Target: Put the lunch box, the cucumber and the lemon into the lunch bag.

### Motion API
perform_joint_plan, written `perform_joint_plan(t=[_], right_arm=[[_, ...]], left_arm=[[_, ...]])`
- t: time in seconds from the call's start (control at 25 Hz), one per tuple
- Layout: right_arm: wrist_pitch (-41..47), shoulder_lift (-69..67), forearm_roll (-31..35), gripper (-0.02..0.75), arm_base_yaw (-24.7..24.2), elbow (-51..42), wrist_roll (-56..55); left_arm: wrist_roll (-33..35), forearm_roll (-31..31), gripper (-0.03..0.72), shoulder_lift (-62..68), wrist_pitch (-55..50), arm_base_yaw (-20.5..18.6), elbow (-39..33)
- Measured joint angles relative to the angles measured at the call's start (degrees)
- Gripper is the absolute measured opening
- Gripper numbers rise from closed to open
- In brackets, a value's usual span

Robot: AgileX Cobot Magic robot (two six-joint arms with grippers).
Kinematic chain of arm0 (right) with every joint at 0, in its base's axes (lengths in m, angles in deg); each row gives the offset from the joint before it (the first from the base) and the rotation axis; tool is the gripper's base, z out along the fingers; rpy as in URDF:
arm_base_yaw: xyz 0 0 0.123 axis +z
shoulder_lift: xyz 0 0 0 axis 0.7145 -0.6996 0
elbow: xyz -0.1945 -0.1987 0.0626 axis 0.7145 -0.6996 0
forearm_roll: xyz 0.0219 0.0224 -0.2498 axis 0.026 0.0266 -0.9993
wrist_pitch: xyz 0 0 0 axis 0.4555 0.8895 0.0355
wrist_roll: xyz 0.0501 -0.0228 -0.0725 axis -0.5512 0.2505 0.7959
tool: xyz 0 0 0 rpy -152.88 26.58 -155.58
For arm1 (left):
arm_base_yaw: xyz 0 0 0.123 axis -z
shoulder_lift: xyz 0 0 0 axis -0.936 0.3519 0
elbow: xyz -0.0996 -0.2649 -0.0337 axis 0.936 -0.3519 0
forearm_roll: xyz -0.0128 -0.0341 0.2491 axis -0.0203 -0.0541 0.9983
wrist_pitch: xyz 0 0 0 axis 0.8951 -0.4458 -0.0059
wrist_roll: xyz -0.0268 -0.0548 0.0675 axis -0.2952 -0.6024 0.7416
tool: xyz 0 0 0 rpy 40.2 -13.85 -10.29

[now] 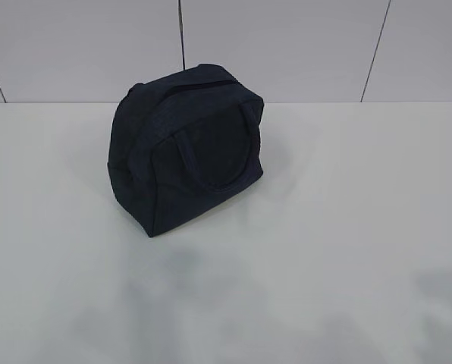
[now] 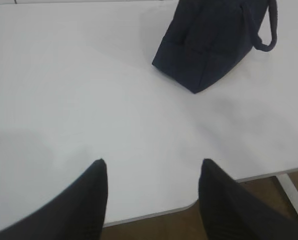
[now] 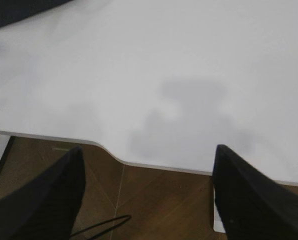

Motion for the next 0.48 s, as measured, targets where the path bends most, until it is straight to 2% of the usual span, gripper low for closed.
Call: perform_joint_plan(t=[0.48], right_arm=[[-0.78,3.23,-0.97,0.589,0.0,-0.7,-1.08]], left_arm=[[0.0,2.95,0.393,0.0,0.16,0.0,-0.31]])
